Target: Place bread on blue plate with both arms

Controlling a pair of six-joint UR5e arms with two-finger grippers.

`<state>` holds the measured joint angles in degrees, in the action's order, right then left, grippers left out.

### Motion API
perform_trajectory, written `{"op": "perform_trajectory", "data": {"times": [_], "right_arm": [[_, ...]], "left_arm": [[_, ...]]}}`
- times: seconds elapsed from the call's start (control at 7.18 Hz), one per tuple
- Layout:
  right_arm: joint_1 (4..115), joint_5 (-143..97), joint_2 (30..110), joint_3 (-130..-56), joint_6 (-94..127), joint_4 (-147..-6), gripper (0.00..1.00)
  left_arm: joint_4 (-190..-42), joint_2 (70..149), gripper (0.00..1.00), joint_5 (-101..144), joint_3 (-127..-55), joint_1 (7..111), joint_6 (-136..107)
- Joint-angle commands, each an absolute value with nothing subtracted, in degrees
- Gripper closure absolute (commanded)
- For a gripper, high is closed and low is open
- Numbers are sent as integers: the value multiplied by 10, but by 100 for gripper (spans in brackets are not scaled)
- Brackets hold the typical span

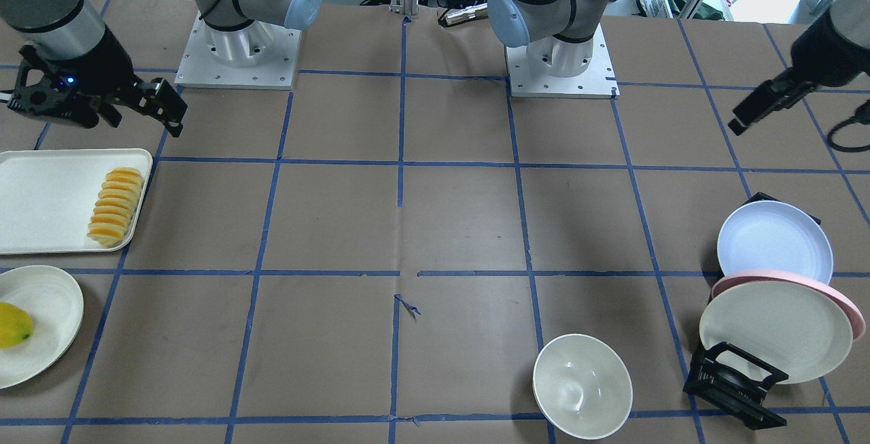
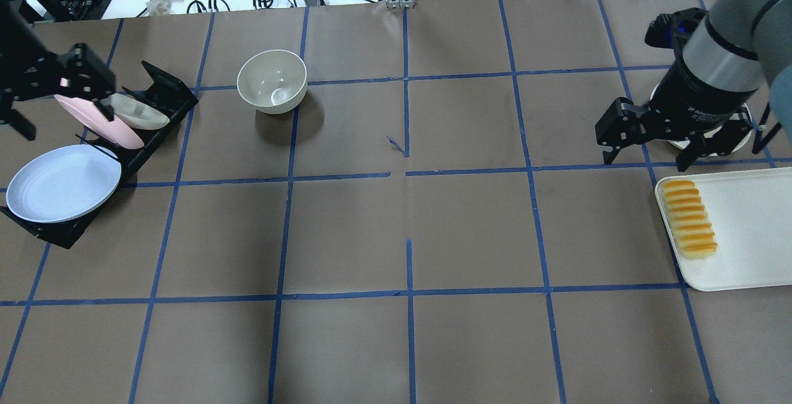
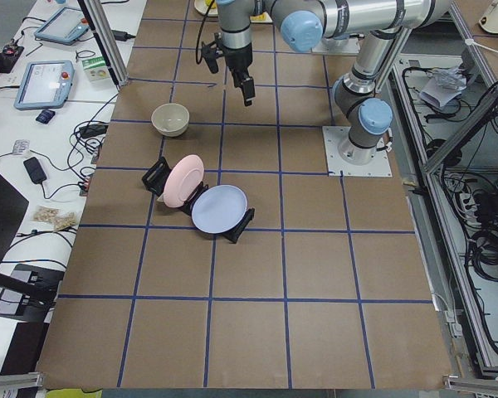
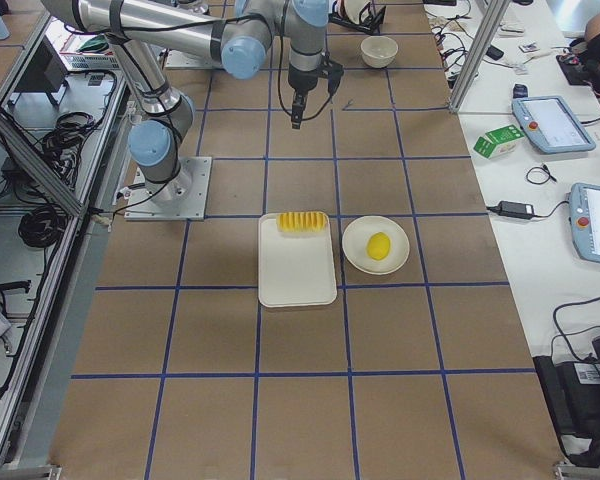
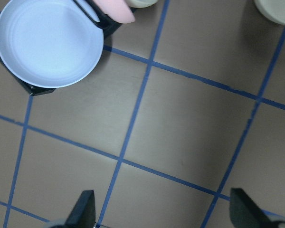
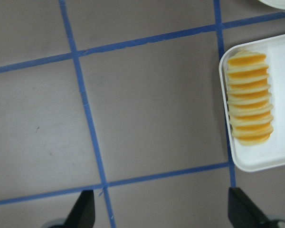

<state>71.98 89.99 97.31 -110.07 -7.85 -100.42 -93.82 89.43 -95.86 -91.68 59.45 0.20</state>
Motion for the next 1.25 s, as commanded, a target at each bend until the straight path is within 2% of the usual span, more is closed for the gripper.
{"op": "perform_trajectory", "data": {"times": [0.0,0.14,0.42,0.84,0.97,1.11], "right_arm": [[640,914,933,-1172,-172,-1144,0],[622,918,904,-1172,-178,-1145,0],[616,933,814,-1171,-204,-1254,0],[614,967,777,-1172,-223,-1271,0],[614,967,767,-1172,-223,-1271,0],[614,968,759,-1172,-223,-1272,0]], "left_arm": [[-834,924,0,-970,-973,473,53],[-812,952,0,-970,-976,428,54],[-657,1024,0,-965,-994,424,55],[-600,1090,1,-963,-1004,426,59],[-599,1101,11,-963,-1001,427,61],[-599,1107,34,-962,-1000,429,61]]}}
